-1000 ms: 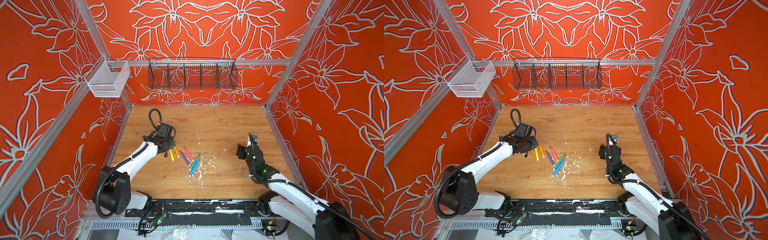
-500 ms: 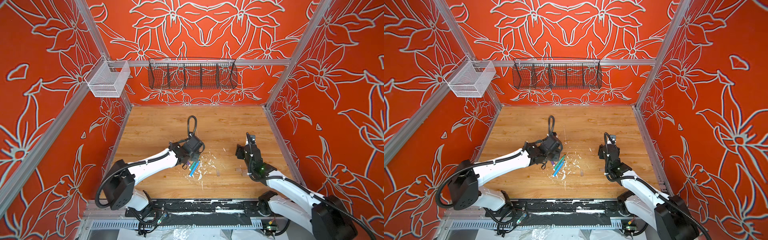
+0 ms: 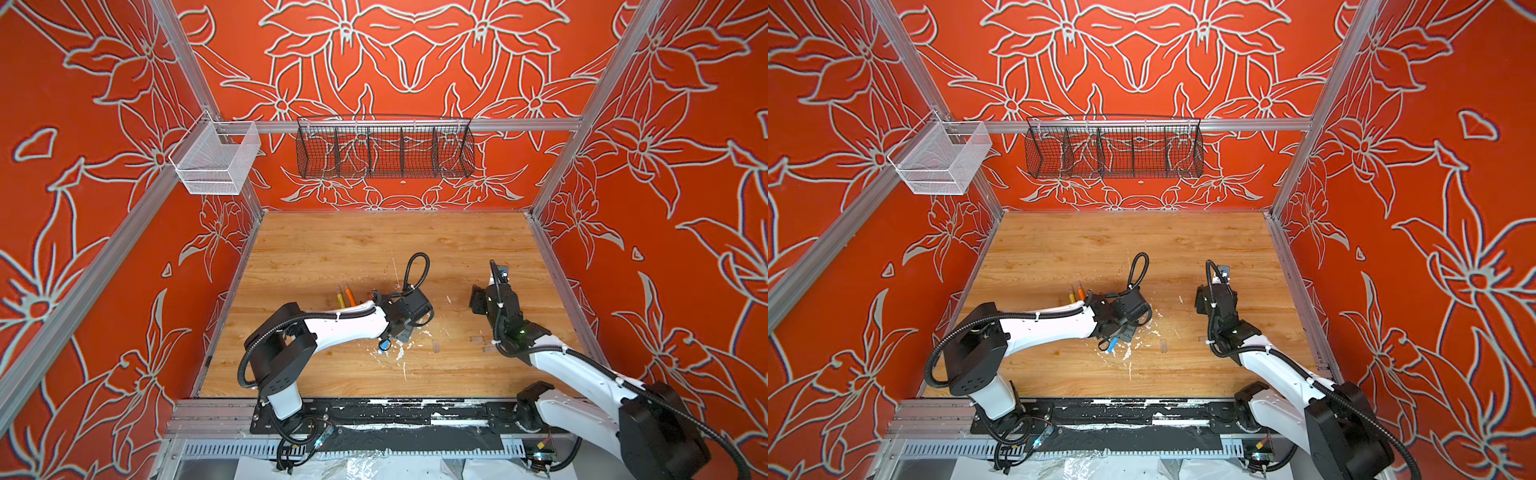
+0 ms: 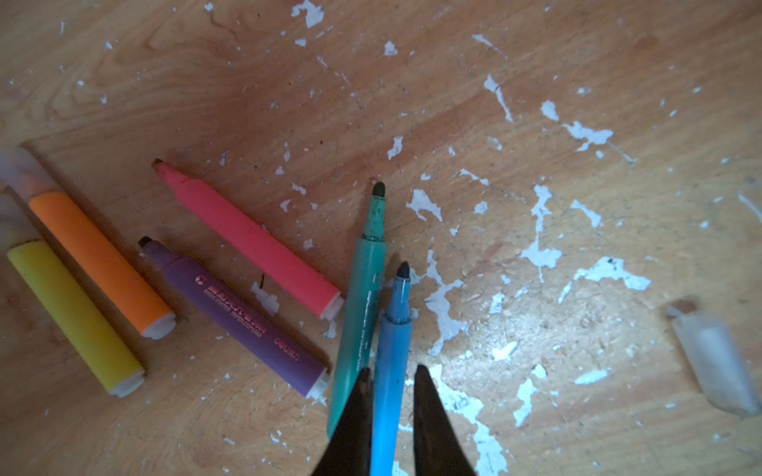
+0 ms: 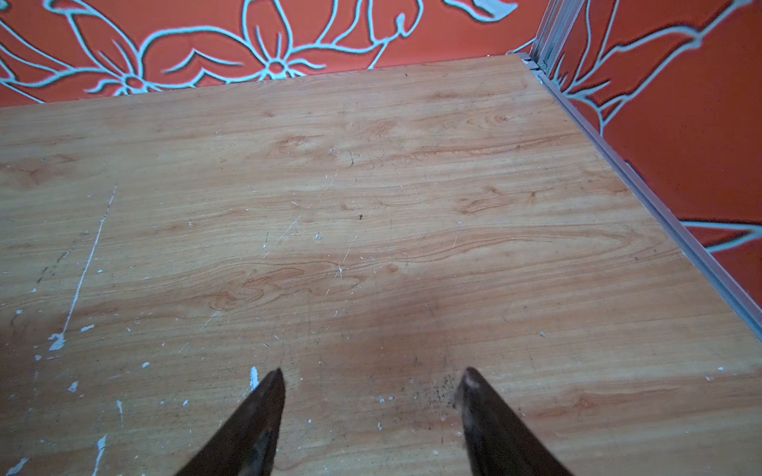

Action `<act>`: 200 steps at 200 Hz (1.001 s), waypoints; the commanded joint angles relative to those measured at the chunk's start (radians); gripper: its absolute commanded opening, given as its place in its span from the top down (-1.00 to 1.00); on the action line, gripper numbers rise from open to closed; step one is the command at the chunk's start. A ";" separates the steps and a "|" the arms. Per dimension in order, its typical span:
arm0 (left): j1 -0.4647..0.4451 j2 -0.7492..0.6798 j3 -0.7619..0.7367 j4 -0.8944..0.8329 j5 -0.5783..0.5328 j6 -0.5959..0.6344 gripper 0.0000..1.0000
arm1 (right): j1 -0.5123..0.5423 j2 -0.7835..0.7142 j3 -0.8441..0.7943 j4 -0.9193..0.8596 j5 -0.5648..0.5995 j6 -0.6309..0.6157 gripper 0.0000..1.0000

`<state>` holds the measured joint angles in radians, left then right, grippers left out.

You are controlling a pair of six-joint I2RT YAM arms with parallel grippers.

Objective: Insert the pens into the pen caps
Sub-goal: 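Move the left gripper over the blue marker and close on it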

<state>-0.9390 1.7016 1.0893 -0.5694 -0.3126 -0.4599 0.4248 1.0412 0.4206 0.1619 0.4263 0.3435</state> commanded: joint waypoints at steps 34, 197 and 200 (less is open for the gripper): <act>-0.017 -0.054 -0.109 -0.015 0.066 0.035 0.60 | -0.001 0.006 0.016 -0.009 -0.006 -0.014 -0.38; -0.016 0.133 -0.022 -0.086 0.102 0.011 0.74 | -0.001 -0.014 0.003 -0.002 -0.009 -0.013 -0.38; -0.017 0.131 -0.023 -0.085 0.102 0.012 0.76 | -0.002 -0.014 0.003 -0.002 -0.009 -0.013 -0.38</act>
<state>-0.9508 1.7855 1.0870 -0.6159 -0.2195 -0.4385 0.4248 1.0370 0.4206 0.1619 0.4255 0.3428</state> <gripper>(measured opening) 0.147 0.691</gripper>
